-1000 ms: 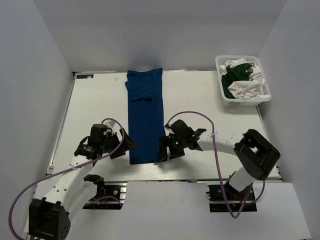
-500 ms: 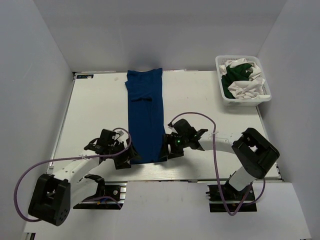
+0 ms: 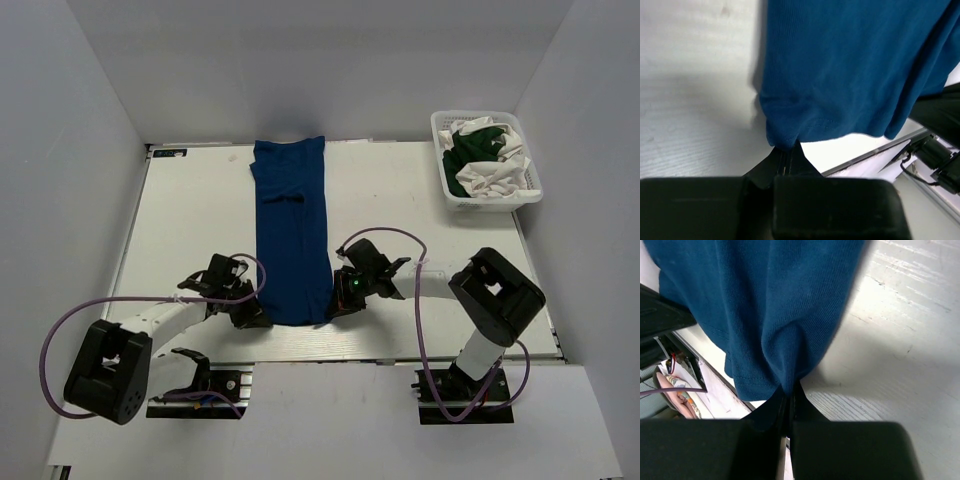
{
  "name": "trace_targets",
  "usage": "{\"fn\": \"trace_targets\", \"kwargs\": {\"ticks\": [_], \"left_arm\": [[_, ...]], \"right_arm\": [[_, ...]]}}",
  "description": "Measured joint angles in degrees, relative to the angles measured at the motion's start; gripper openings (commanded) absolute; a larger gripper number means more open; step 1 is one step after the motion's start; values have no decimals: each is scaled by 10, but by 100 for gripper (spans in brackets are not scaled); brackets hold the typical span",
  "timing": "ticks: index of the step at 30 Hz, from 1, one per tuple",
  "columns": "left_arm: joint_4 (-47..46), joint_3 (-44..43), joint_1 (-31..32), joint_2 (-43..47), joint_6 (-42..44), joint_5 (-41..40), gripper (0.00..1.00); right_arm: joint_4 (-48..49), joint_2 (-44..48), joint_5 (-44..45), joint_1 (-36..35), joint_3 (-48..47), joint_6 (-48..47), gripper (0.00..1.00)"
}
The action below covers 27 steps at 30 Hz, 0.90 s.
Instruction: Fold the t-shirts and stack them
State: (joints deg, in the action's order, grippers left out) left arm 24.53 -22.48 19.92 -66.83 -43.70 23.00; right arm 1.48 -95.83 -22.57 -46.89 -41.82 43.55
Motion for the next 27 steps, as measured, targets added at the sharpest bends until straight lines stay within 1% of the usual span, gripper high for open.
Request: {"fn": "trace_targets", "kwargs": {"ticks": [5,9,12,14,18,21,27], "left_arm": [[-2,-14,1,-3,9,-25,0],[21,-27,1,38,22,-58,0],[29,-58,1,70,30,-77,0],[29,-89,1,72,35,-88,0],[20,-146,1,49,42,-105,0],[13,-191,-5,9,43,-106,0],[7,-290,-11,-88,47,-138,0]], "right_arm": [[-6,11,19,-4,0,-11,0],[-21,33,54,-6,-1,-29,0],[-40,49,76,-6,-13,-43,0],[-47,54,92,-6,-38,-54,0],[-75,52,122,-5,-103,-77,0],[-80,46,138,-3,-153,-84,0],[-100,7,206,9,-246,-84,0]]}}
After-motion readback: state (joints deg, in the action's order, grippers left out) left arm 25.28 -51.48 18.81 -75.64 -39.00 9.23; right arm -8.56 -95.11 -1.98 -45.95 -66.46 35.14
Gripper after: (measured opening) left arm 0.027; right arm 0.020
